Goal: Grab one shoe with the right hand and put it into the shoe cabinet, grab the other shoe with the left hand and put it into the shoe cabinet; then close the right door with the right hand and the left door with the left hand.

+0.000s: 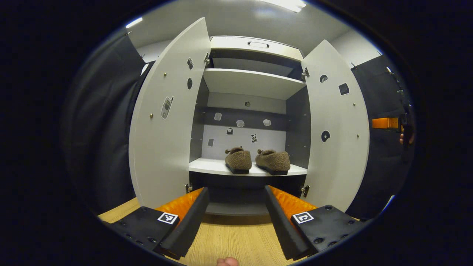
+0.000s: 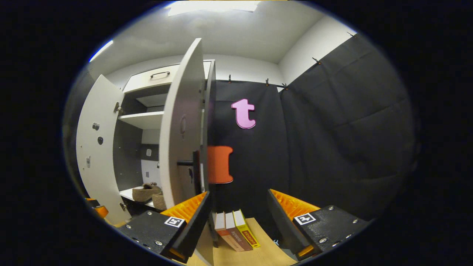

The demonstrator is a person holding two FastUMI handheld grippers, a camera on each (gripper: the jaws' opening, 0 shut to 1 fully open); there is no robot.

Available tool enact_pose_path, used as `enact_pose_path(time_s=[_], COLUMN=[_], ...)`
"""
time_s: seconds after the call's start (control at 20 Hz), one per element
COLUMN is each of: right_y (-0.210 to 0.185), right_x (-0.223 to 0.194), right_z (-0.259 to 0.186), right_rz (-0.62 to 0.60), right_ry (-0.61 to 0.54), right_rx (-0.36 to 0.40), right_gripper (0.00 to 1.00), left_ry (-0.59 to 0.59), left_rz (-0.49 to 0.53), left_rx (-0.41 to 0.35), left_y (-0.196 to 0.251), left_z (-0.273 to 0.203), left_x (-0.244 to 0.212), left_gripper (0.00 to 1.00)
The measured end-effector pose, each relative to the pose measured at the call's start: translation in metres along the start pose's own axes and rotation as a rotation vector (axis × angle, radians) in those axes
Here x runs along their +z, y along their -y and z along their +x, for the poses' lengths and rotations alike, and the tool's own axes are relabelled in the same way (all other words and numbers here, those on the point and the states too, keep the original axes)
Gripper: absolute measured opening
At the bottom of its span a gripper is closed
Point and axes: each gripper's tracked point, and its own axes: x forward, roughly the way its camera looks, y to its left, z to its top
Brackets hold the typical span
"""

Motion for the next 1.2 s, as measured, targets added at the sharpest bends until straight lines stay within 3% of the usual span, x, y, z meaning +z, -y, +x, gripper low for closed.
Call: enact_pose_path(time_s=[0.15,0.4,0.45,0.5,0.6,0.65,0.7,0.75,0.8,0.95,1.2], right_y=[0.009,-0.001,-0.006,-0.005,-0.005,-0.008,-0.008,-0.008,-0.008,-0.016,-0.052], right_x=[-0.003,-0.005,-0.005,-0.006,-0.006,-0.007,-0.006,-0.006,-0.004,-0.004,-0.007], right_z=[0.021,0.033,0.033,0.035,0.036,0.036,0.035,0.035,0.035,0.031,0.023], right_rz=[0.000,0.014,0.017,0.010,0.006,0.008,0.006,-0.005,-0.019,-0.039,-0.023], right_ry=[-0.015,-0.013,-0.010,-0.009,-0.012,-0.017,-0.014,-0.006,0.001,0.007,-0.008], right_rx=[-0.012,0.045,0.055,0.051,0.049,0.051,0.047,0.038,0.029,0.019,0.087], right_gripper=[0.92,0.92,0.98,0.92,0.91,0.98,0.89,0.97,0.90,0.89,0.88], left_ry=[-0.008,-0.018,-0.016,-0.014,-0.008,-0.006,-0.007,-0.008,-0.007,-0.005,-0.006], left_rz=[0.002,-0.004,-0.005,-0.005,-0.004,-0.006,-0.008,-0.007,-0.005,-0.007,-0.006], left_rx=[0.011,0.029,0.031,0.035,0.045,0.052,0.054,0.058,0.060,0.051,0.028], left_y=[-0.004,-0.014,-0.015,-0.017,-0.021,-0.020,-0.021,-0.021,-0.023,-0.023,-0.020], left_z=[-0.002,-0.011,-0.011,-0.012,-0.012,-0.007,-0.007,-0.008,-0.007,-0.006,-0.004], left_x=[-0.003,0.000,0.001,0.002,0.003,0.004,0.006,0.006,0.008,0.009,0.010], left_gripper=[0.97,0.97,0.96,0.96,0.97,0.97,0.99,0.97,0.96,0.96,0.96])
